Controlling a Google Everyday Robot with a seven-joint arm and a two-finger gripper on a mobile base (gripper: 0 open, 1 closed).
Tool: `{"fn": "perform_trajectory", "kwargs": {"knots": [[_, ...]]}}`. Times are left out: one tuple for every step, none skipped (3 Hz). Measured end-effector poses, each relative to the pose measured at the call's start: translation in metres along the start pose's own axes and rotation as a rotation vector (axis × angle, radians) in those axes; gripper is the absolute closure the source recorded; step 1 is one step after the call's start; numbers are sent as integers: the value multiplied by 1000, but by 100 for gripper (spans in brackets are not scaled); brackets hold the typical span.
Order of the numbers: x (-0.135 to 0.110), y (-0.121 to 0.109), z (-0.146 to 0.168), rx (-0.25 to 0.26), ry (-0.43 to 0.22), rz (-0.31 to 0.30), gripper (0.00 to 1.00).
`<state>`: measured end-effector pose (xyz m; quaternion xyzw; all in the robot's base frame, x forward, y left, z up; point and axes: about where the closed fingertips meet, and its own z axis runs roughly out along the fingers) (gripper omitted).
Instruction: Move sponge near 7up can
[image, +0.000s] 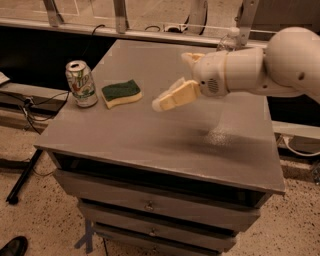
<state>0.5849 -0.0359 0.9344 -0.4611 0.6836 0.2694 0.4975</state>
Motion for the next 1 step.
{"fn": "perform_trajectory", "kwargs": {"knots": [[6,-5,-17,28,2,-7,0]]}}
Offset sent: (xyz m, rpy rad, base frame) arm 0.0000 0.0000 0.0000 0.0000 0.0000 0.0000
